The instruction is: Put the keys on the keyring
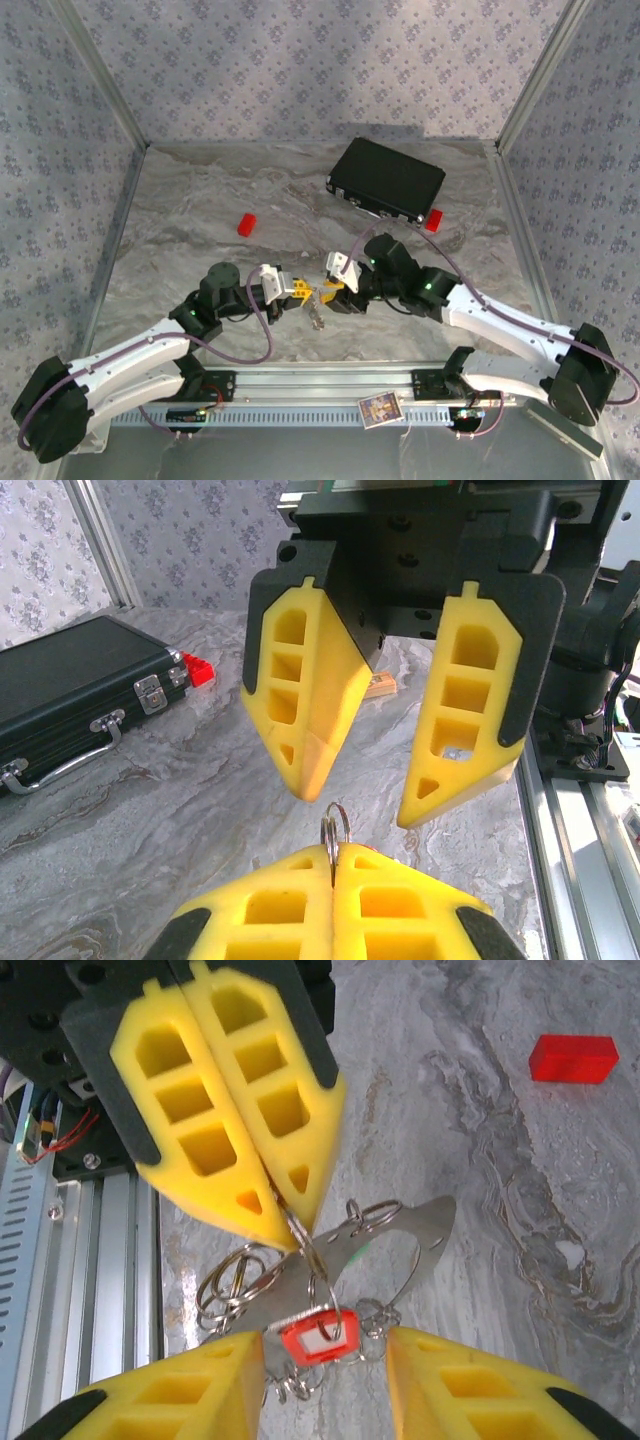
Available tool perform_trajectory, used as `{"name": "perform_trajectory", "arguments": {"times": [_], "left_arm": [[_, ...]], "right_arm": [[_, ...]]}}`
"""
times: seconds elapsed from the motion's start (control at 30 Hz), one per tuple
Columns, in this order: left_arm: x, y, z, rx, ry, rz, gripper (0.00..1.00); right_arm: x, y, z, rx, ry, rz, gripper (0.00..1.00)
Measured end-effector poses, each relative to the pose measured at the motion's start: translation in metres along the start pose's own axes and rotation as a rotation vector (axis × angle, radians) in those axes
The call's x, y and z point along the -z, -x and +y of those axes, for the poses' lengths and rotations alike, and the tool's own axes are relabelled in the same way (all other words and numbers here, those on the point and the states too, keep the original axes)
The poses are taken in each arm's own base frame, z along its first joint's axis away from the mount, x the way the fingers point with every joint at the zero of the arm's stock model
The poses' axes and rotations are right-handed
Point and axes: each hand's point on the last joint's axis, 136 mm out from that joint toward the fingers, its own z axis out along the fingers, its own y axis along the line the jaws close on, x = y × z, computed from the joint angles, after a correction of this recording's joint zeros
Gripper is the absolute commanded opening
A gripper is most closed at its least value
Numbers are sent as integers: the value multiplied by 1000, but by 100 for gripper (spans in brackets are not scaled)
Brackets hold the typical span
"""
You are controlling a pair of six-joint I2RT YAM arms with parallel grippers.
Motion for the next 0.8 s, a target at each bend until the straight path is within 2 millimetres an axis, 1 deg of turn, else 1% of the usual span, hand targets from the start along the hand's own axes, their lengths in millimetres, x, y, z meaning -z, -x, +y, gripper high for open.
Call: {"name": "perform_trajectory", "arguments": {"times": [0.2,0.33,0.5,0.8], "left_arm": [[1,0,-1,-1,0,-2,0],[1,0,-1,-1,0,-2,0],[1,0,-1,4,0,-2,0],[1,0,0,6,0,-2,0]], "right_arm": [[6,-5,10,-34,-16,-14,45],[3,-3,13,-46,-15,-34,45],[-4,-3,10,-59,-24,-37,45],[-9,0,5,-59,-40,-52,46]]}}
